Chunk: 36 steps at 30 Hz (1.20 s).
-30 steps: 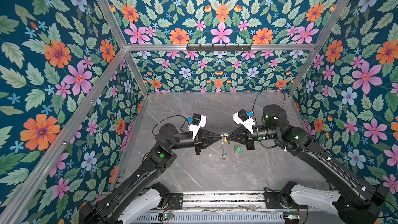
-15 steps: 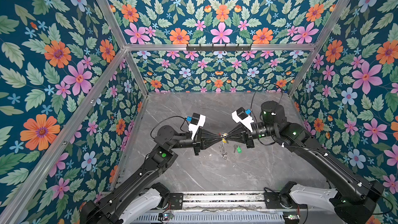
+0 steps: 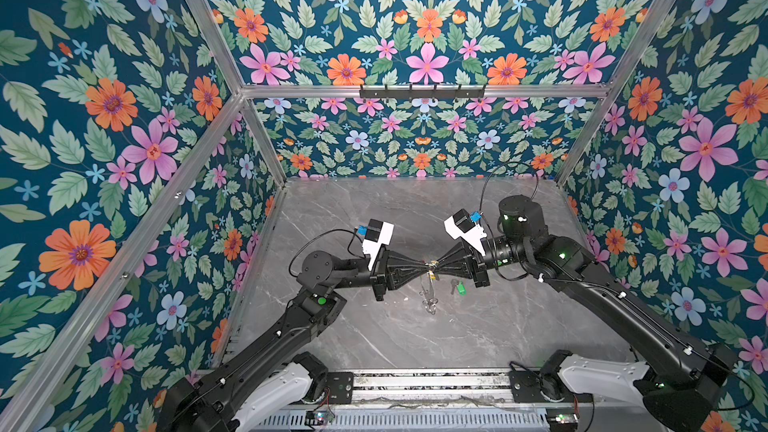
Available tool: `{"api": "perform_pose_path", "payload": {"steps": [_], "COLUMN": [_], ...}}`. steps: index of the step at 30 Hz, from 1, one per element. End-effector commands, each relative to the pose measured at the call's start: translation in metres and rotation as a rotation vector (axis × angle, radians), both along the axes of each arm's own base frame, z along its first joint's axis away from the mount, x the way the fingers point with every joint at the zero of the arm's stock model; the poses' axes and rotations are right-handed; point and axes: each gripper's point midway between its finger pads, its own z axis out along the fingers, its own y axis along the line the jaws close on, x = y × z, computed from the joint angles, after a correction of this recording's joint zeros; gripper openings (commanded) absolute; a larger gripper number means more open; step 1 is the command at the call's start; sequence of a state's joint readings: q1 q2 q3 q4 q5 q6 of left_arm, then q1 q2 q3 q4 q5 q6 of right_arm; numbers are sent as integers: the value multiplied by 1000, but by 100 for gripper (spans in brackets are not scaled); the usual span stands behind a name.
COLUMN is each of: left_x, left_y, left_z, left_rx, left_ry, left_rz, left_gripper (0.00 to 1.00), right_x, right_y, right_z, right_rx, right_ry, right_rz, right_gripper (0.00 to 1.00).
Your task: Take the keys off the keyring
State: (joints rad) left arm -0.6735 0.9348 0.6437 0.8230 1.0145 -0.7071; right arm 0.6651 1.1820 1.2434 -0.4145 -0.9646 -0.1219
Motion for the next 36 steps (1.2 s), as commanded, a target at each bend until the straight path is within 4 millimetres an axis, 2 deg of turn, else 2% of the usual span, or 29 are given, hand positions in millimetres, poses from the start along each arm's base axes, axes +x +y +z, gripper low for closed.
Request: {"api": "perform_pose_path", "payload": {"steps": [1,7,15,21,25,27,30,33,36], "left_x": [-13,-2,12,8,3,5,6,5,4], "left_y": [7,10,17,15,13,13,12,12,13], "left_z": [20,24,29,25,22,17,14,12,13], "left_rx": [-75,-107,-166,-191,-179,-158,-143,-136,-135], "left_ry": [-84,-70,-92,-109,-132,-133,-138,-141,-147], "left_rz": [-27,49,175,132,99,112,118,116,112], "left_gripper": [0,0,0,0,0,0,0,0,0], "right_x": [7,5,-5,-6,-6,-4,3,8,5], "right_y": [2,5,16,23,21,18,6,-11,-19], "right_z": [0,-6,-23,-29,-29,-28,-19,1,24], "right_rx": [1,4,-13,-1,2,-4,28,98,151], "right_ry": [-13,-8,25,55,61,54,59,47,-7], "right_rz": [-36,-38,-21,-19,-31,-59,-95,-135,-155], "right_gripper": [0,0,0,0,0,15,30,38,40]}}
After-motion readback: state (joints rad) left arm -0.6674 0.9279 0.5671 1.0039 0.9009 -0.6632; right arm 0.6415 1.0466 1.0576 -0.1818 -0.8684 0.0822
